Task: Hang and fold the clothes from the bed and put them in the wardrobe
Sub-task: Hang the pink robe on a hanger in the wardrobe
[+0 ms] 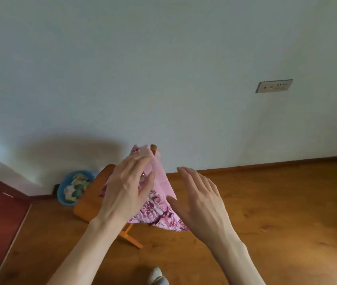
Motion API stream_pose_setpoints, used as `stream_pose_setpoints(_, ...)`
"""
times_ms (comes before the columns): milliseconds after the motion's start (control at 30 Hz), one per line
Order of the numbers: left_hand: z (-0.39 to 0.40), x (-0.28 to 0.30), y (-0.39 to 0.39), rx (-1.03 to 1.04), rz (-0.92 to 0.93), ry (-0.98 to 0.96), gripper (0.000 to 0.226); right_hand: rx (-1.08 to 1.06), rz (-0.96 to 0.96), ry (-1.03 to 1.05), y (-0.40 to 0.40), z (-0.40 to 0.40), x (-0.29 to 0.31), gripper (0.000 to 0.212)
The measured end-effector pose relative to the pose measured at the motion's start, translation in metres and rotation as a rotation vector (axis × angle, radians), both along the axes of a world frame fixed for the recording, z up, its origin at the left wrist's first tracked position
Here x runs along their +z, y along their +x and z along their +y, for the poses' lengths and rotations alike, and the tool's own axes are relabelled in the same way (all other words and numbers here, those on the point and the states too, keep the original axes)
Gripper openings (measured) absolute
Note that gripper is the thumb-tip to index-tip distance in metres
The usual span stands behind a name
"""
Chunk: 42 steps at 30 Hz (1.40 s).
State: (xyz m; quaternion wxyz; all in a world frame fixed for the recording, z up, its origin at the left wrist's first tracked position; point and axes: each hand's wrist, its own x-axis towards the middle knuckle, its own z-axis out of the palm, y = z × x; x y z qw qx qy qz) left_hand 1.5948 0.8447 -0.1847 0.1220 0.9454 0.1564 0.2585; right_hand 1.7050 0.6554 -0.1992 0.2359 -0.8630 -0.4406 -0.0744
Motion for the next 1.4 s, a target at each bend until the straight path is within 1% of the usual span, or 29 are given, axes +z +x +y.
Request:
stream_pose_setpoints(100,-0.003,-0.008,0.006,0.093,-0.006,0.019,0.047,0.099,-0.003,0.021,0.018,0.004,-0.009,0.067)
stream_pose_setpoints(233,-0.01,-0.023,0.016,0.186,-0.005,-0.008,0.051,0.153,0.023,0.045,0.045,0.011,-0.008,0.069)
stream_pose_setpoints(367,-0.016,-0.045,0.035,0.258,-0.07,-0.003,0.049,0.207,-0.002,0.064,0.079,0.025,-0.006,0.066)
stream_pose_setpoints(433,-0.019,-0.057,0.047,0.31,-0.099,0.0,0.05,0.25,-0.016,0.029,0.096,0.031,-0.006,0.066)
stream_pose_setpoints(567,-0.033,-0.069,0.064,0.451,-0.118,-0.019,0.057,0.339,0.035,-0.079,0.122,0.034,-0.003,0.067)
stream_pose_setpoints(667,-0.039,-0.072,0.067,0.522,-0.136,-0.001,0.051,0.414,0.028,-0.118,0.136,0.042,-0.006,0.067)
stream_pose_setpoints(767,-0.049,-0.076,0.06,0.652,-0.142,-0.026,0.045,0.483,-0.003,-0.122,0.142,0.054,-0.011,0.068)
stream_pose_setpoints(833,-0.058,-0.081,0.055,0.732,-0.123,-0.069,0.047,0.552,-0.012,-0.122,0.141,0.064,-0.017,0.068)
stream_pose_setpoints(933,-0.074,-0.096,0.047,0.865,-0.046,-0.09,0.049,0.656,0.043,-0.188,0.141,0.077,-0.034,0.069)
stream_pose_setpoints(1033,-0.088,-0.114,0.048,0.965,0.005,-0.126,0.041,0.758,0.088,-0.27,0.144,0.088,-0.056,0.067)
stream_pose_setpoints(1167,-0.097,-0.132,0.066,1.081,0.035,-0.239,0.036,0.886,0.114,-0.429,0.152,0.1,-0.084,0.061)
stream_pose_setpoints(1267,-0.101,-0.146,0.086,1.183,0.069,-0.317,0.044,0.925,0.224,-0.504,0.157,0.109,-0.101,0.05)
stream_pose_setpoints(1333,-0.1,-0.159,0.1,1.265,0.122,-0.383,0.044,0.942,0.286,-0.505,0.157,0.115,-0.114,0.043)
stream_pose_setpoints(1400,-0.094,-0.168,0.114,1.354,0.203,-0.483,0.053,0.927,0.387,-0.487,0.156,0.125,-0.125,0.039)
